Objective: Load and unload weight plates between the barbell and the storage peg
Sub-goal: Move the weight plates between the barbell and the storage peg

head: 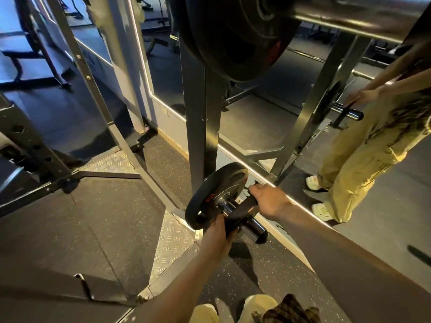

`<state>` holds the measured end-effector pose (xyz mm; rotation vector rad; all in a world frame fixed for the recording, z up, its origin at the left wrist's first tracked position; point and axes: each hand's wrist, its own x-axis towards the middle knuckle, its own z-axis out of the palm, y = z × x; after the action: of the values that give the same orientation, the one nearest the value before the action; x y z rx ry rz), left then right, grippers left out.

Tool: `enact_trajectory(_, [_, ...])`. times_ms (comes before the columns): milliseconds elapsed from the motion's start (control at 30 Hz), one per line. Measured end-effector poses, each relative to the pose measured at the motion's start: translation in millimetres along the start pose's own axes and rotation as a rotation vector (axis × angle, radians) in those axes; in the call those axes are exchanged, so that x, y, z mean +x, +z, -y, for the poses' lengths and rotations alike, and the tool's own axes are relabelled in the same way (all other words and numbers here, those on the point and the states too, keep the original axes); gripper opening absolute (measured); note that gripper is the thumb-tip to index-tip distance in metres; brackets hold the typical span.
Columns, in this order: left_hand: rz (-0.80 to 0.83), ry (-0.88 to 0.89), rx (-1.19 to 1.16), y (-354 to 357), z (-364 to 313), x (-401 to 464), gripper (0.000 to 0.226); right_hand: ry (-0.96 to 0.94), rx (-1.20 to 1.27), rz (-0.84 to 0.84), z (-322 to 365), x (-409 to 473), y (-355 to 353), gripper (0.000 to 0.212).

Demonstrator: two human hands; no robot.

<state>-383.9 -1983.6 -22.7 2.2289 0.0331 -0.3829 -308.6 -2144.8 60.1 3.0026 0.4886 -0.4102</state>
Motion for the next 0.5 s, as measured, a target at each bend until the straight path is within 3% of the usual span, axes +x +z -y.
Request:
enact_trajectory(200, [-0.03, -0.151, -0.273, 22, 16, -13, 0.035, -0.108, -0.397, -0.022, 32, -19, 0, 0.042])
enact_trajectory(367, [-0.045, -0.119, -0.185, 18, 17, -3, 0.034, -0.058, -0.474, -0.005, 40, -26, -1, 0.042])
enact_trajectory(500, [-0.075, -0.158, -0.197, 23, 16, -5, 0.031, -0.059, -0.381, -0.017, 41, -25, 2, 0.04])
